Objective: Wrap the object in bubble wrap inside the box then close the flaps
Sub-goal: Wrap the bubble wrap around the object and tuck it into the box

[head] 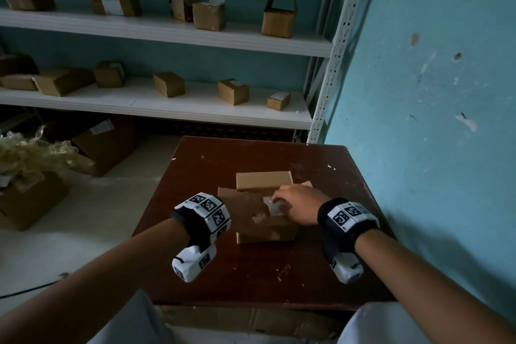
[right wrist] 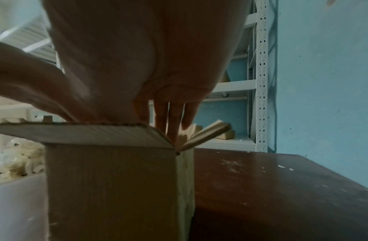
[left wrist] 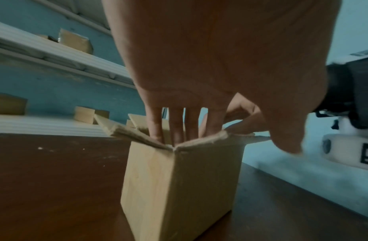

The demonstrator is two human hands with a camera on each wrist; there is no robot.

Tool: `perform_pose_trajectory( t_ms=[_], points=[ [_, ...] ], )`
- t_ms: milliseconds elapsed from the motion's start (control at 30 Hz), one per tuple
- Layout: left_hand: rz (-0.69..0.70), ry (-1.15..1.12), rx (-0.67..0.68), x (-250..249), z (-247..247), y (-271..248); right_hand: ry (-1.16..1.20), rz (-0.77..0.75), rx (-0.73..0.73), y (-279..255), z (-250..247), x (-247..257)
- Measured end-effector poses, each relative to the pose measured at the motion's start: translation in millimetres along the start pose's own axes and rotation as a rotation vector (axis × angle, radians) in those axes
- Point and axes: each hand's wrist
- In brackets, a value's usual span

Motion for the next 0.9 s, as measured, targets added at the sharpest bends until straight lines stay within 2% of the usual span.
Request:
perform_pose_trajectory(
  t_ms=[100, 233, 467, 633, 900],
  points=[
    [-0.023, -0.08, -0.078, 5.6, -0.6, -4.8, 0.07, -0.015, -0.007, -6.1, 8.6, -0.2],
    [-0.022, -0.015, -0.078, -0.5, 4.9, -7.7, 0.017, 0.017, 0.007, -17.5, 17.5, 0.3],
    [-0.039, 0.01, -0.215, -20.7, 14.4, -0.9, -0.017, 0.014, -0.125, -19.6, 40.0, 6.7],
    [-0.105, 0.068, -0.211, -19.2, 15.2, 10.4, -0.071, 0.008, -0.159, -13.3, 37.9, 13.7],
    [-0.082, 0.099, -0.164, -14.1, 15.1, 24.0, -0.155, 0.068, -0.117, -4.2, 34.8, 14.6]
  ],
)
Point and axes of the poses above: each hand's wrist, its own y-axis towards the middle knuckle, its own z-axis out of the palm, x = y × z, and after that the axes turned 14 degrees about y, right-handed
